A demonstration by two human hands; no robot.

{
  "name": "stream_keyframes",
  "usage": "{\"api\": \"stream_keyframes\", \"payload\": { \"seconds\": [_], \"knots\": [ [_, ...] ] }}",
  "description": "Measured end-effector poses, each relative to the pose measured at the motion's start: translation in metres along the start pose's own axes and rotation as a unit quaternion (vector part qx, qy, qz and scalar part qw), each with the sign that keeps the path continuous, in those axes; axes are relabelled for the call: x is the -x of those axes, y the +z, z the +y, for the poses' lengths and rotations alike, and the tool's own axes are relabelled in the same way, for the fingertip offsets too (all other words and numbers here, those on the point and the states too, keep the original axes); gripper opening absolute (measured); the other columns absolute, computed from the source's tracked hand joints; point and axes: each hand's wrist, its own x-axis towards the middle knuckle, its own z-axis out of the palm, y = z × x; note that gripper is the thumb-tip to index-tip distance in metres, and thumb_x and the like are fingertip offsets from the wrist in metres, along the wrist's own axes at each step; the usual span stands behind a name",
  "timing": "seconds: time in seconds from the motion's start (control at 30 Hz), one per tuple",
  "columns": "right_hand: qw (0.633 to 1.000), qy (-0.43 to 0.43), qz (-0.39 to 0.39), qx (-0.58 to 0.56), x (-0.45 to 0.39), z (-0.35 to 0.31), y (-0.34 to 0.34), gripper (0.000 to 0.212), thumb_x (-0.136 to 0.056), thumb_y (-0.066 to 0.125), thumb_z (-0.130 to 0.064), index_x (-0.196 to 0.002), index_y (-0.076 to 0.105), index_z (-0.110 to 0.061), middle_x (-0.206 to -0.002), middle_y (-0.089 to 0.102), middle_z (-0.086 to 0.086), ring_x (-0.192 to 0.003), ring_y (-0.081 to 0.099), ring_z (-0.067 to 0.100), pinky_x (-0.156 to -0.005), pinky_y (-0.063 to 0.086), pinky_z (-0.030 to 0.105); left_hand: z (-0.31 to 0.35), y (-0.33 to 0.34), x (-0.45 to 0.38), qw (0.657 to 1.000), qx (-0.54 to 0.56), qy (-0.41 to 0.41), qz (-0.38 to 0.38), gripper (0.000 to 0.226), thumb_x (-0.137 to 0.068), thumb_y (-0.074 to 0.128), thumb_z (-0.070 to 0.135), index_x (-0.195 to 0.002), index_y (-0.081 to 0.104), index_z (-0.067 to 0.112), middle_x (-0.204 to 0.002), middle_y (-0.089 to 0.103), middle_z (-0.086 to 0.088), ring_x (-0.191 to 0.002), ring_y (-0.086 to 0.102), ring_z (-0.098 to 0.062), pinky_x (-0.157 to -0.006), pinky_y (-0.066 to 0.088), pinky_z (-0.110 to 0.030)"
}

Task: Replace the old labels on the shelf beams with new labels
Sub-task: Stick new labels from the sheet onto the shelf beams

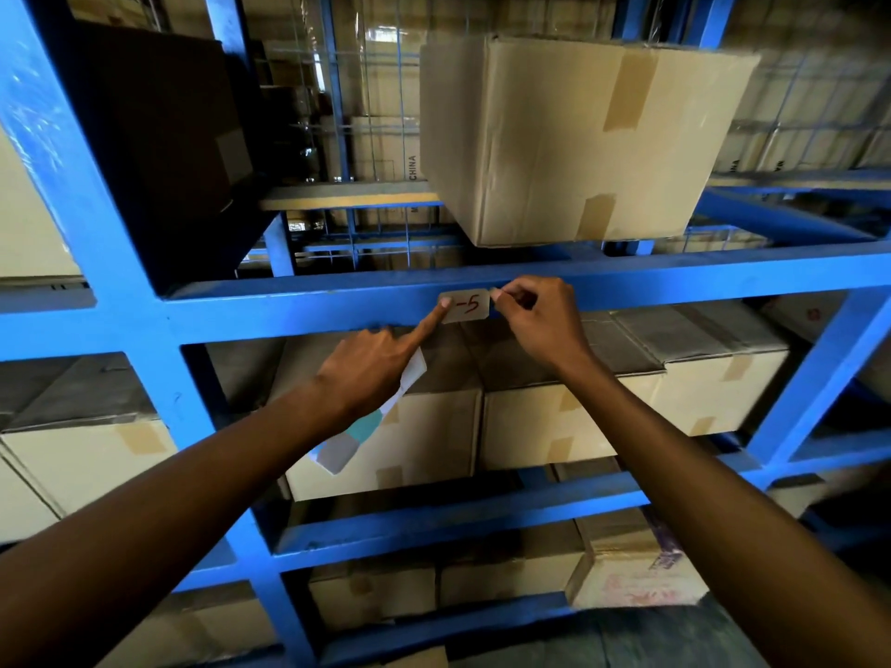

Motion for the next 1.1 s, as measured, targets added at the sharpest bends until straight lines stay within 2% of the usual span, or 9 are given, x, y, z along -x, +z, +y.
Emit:
{"api": "stream_keyframes", "payload": {
  "seconds": [0.13,0.23,0.33,0.5,0.7,0.8,0.9,1.0,1.1],
  "knots": [
    [0.997,-0.023,-0.057,0.047,0.003,0.004,-0.002,0.021,-0.083,0.066,-0.034,-0.086,0.069,-0.013,-0.09,0.071,0.006,-0.077,0.062,0.01,-0.064,0.051,0.024,-0.003,0.009,0.001,0.999,-0.003,0.011,-0.038,0.09,-0.092,0.047,0.016,-0.143,-0.024,0.036,-0.089,0.061,-0.014,-0.061,0.046,-0.022,-0.06,0.047,-0.035],
    [0.991,-0.036,-0.075,0.101,0.006,0.005,0.007,0.024,-0.084,0.065,-0.032,-0.088,0.068,-0.009,-0.095,0.071,0.01,-0.083,0.063,0.015,-0.066,0.049,0.026,-0.003,0.01,0.0,0.999,-0.007,0.002,-0.052,0.089,-0.093,0.047,0.015,-0.143,-0.024,0.036,-0.088,0.061,-0.016,-0.061,0.044,-0.02,-0.059,0.042,-0.034],
    [0.992,-0.033,-0.066,0.099,0.005,0.008,0.004,0.025,-0.083,0.065,-0.033,-0.085,0.068,-0.008,-0.087,0.071,0.01,-0.077,0.064,0.016,-0.066,0.05,0.028,-0.001,0.005,0.002,0.998,-0.021,0.001,-0.051,0.087,-0.093,0.045,0.013,-0.143,-0.023,0.034,-0.09,0.06,-0.017,-0.062,0.041,-0.02,-0.059,0.039,-0.033],
    [0.994,-0.024,-0.075,0.069,0.003,0.014,-0.005,0.022,-0.084,0.064,-0.032,-0.078,0.068,-0.011,-0.079,0.069,0.007,-0.066,0.056,0.003,-0.061,0.046,0.024,-0.006,0.006,0.004,0.998,-0.035,0.011,-0.053,0.091,-0.092,0.047,0.01,-0.143,-0.025,0.034,-0.089,0.057,-0.016,-0.059,0.038,-0.019,-0.058,0.038,-0.032],
    [0.992,-0.041,-0.092,0.074,-0.008,0.006,-0.01,0.024,-0.086,0.062,-0.031,-0.082,0.069,-0.008,-0.087,0.071,0.007,-0.073,0.063,0.012,-0.067,0.056,0.031,-0.011,0.013,0.002,0.998,-0.026,0.027,-0.042,0.09,-0.092,0.046,0.011,-0.142,-0.025,0.037,-0.083,0.058,-0.012,-0.058,0.045,-0.019,-0.054,0.04,-0.032],
    [0.991,-0.044,-0.095,0.085,-0.011,0.01,-0.017,0.025,-0.086,0.061,-0.031,-0.081,0.069,-0.009,-0.08,0.068,0.003,-0.06,0.056,0.002,-0.058,0.05,0.022,-0.015,0.014,0.003,0.999,-0.031,0.022,-0.032,0.091,-0.092,0.047,0.013,-0.141,-0.026,0.039,-0.082,0.058,-0.01,-0.059,0.046,-0.02,-0.055,0.043,-0.032],
    [0.993,-0.038,-0.088,0.068,-0.011,0.015,-0.023,0.025,-0.087,0.059,-0.032,-0.077,0.067,-0.011,-0.071,0.066,0.001,-0.054,0.055,0.003,-0.057,0.046,0.021,-0.017,0.013,0.003,0.999,-0.027,0.023,-0.023,0.095,-0.091,0.048,0.011,-0.137,-0.03,0.041,-0.078,0.052,-0.007,-0.058,0.044,-0.018,-0.054,0.042,-0.031],
    [0.994,-0.034,-0.085,0.062,-0.01,0.016,-0.025,0.023,-0.087,0.059,-0.033,-0.075,0.066,-0.014,-0.07,0.066,0.002,-0.056,0.058,0.006,-0.059,0.049,0.024,-0.012,0.012,0.003,0.998,0.049,0.025,-0.043,0.093,-0.092,0.046,0.008,-0.134,-0.029,0.043,-0.077,0.055,-0.008,-0.057,0.045,-0.018,-0.053,0.036,-0.026],
    [0.994,-0.024,-0.096,0.051,-0.006,0.015,-0.023,0.024,-0.087,0.059,-0.033,-0.077,0.067,-0.014,-0.073,0.068,0.002,-0.056,0.059,0.007,-0.058,0.049,0.023,-0.007,0.007,0.007,0.972,0.225,0.011,-0.062,0.086,-0.09,0.048,0.006,-0.145,-0.01,0.039,-0.081,0.066,-0.018,-0.06,0.054,-0.023,-0.054,0.037,-0.027]
  ]
}}
